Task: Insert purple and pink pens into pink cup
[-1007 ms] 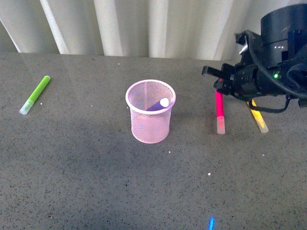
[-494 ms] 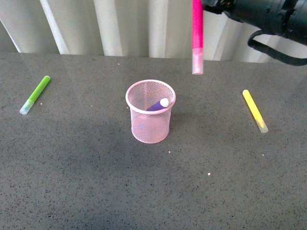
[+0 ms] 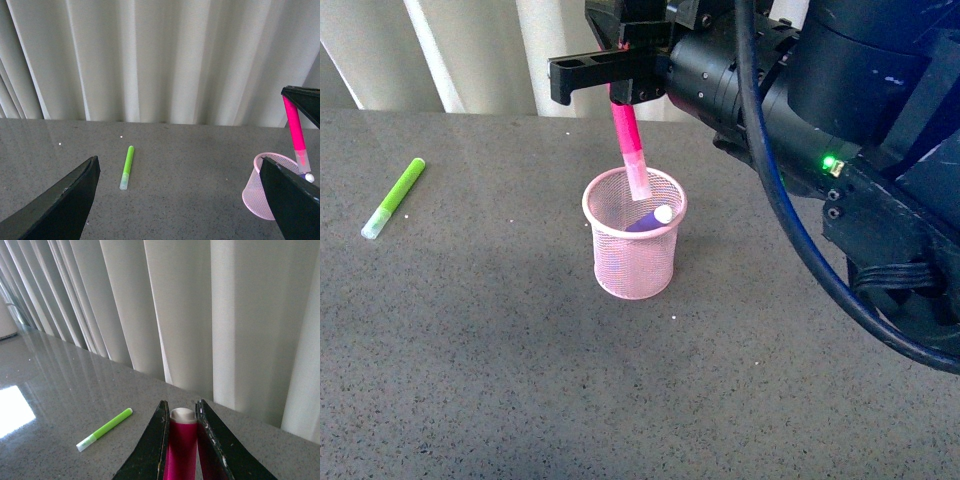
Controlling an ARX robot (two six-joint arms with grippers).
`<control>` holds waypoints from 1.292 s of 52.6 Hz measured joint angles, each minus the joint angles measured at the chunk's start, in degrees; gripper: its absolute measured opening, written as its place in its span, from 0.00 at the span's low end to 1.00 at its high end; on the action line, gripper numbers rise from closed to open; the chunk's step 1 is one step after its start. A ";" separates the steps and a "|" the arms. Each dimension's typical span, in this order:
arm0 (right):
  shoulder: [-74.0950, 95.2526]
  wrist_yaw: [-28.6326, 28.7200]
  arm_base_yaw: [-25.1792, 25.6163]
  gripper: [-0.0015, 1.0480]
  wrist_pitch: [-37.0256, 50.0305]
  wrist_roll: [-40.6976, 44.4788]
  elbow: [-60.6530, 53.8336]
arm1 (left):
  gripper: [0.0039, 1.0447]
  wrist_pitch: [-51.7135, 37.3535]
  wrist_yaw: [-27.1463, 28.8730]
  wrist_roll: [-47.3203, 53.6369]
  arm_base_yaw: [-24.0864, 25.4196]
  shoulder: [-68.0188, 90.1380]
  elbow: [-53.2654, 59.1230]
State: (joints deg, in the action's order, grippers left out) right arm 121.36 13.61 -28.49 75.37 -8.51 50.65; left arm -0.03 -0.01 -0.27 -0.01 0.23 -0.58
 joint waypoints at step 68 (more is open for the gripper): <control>8.63 1.84 -0.63 0.35 4.52 1.88 4.15 | 0.94 0.00 0.00 0.00 0.00 0.00 0.00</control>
State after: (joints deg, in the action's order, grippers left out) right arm 129.99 15.44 -29.12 79.90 -6.63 54.81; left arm -0.03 -0.01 -0.27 -0.01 0.23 -0.58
